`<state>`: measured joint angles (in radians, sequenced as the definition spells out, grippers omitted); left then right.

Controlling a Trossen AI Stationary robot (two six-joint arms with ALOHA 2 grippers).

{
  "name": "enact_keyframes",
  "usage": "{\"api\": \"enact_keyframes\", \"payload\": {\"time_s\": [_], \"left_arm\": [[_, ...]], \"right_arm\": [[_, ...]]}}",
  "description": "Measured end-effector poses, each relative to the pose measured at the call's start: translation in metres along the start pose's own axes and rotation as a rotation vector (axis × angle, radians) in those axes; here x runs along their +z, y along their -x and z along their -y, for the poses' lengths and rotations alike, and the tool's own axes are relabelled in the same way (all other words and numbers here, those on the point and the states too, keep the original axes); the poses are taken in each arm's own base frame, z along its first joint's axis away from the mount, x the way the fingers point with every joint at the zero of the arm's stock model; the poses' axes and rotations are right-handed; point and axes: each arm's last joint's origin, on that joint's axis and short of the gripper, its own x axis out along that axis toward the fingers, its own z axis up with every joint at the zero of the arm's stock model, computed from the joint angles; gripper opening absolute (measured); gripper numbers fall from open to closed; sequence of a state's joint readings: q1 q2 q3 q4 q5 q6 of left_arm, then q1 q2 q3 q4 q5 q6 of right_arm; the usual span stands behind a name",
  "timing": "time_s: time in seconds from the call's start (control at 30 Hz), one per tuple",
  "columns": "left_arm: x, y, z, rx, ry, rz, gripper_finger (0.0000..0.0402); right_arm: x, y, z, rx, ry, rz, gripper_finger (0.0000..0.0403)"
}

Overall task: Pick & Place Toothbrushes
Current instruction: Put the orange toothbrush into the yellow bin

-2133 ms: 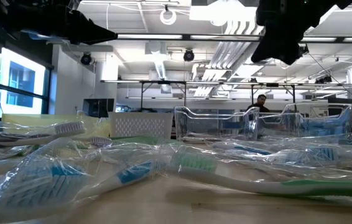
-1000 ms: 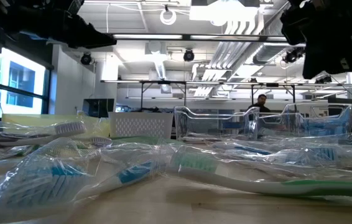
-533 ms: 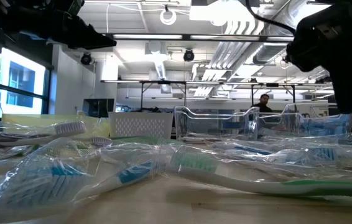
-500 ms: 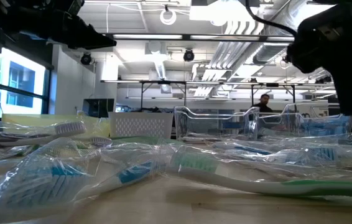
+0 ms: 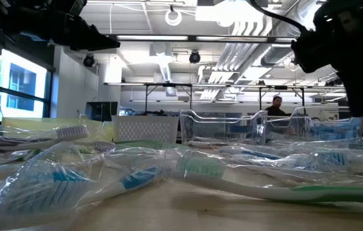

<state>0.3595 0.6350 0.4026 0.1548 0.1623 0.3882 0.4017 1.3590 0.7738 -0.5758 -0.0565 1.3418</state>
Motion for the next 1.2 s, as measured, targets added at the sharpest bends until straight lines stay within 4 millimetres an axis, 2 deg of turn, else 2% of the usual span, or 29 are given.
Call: {"api": "enact_keyframes", "payload": {"time_s": [0.13,0.33,0.47,1.0,1.2], "left_arm": [[0.000,0.000,0.000,0.000,0.000,0.000,0.0175],[0.000,0.000,0.000,-0.001,0.000,0.000,0.0175],[0.000,0.000,0.000,-0.001,0.000,0.000,0.0175],[0.000,0.000,0.000,-0.004,-0.027,0.000,0.0175],[0.000,0.000,0.000,-0.003,-0.029,0.000,0.0175]], "right_arm": [[0.001,-0.003,0.000,-0.019,-0.001,0.032,0.0030],[0.001,-0.018,0.001,-0.072,-0.059,0.005,0.0108],[0.001,-0.028,-0.001,-0.070,-0.108,-0.053,0.0140],[-0.001,-0.066,-0.001,-0.138,-0.107,-0.079,0.0137],[-0.001,-0.067,0.002,-0.174,-0.108,-0.082,0.0125]]}}
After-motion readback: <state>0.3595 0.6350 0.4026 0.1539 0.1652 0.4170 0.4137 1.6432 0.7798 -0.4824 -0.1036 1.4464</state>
